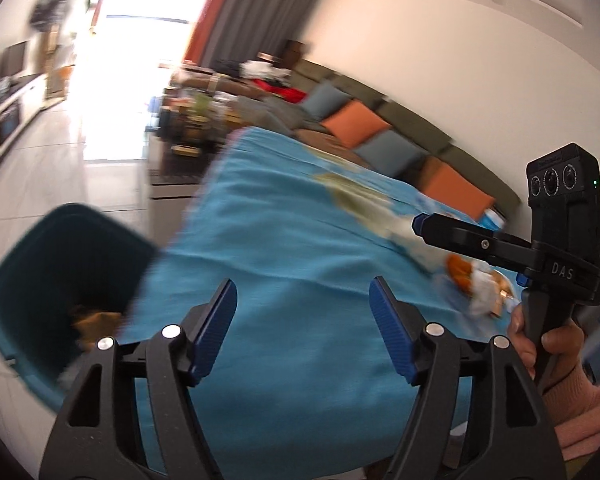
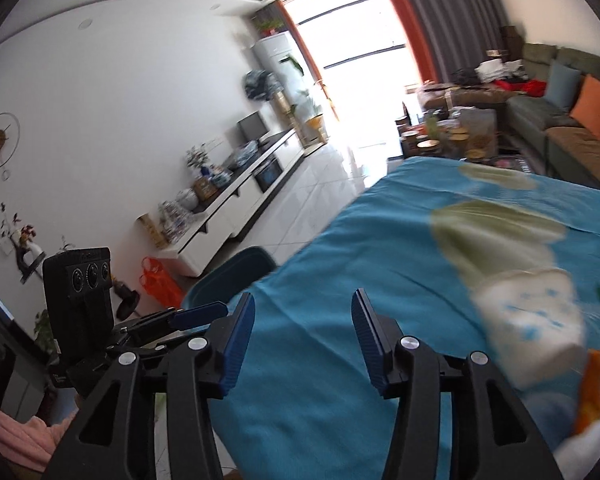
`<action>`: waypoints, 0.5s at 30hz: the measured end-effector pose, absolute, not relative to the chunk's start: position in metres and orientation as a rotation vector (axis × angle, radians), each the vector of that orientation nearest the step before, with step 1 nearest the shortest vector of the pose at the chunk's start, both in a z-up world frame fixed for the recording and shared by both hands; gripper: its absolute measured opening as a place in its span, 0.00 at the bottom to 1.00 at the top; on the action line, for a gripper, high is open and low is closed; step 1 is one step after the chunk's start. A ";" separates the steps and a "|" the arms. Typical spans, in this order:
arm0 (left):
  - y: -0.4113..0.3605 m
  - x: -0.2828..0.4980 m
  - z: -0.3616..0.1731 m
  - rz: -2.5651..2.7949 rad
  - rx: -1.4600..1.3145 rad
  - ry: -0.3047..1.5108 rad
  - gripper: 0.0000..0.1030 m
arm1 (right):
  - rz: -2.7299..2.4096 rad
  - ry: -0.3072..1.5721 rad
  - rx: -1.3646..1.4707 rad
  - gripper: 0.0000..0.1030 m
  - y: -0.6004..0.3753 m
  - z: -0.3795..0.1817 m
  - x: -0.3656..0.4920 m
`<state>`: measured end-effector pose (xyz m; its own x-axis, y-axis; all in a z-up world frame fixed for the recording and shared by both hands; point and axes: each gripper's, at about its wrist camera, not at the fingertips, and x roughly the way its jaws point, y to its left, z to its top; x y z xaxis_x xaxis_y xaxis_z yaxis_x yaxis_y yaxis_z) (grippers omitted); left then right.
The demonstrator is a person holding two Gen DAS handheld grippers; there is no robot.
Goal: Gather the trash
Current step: 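Return the left gripper to the table and grasp another paper cup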
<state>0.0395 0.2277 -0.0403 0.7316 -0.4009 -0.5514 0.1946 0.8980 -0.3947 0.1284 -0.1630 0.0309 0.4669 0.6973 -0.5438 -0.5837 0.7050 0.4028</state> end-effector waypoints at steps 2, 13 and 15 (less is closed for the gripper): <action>0.202 0.051 -0.042 -0.385 -0.313 0.691 0.66 | 0.735 0.730 0.180 0.48 -0.187 0.032 0.123; 0.100 0.114 -0.052 -0.557 -0.301 0.789 0.70 | 0.461 0.666 0.259 0.50 -0.300 0.026 0.112; 0.091 0.122 -0.053 -0.570 -0.306 0.808 0.70 | 0.427 0.654 0.276 0.50 -0.317 0.025 0.112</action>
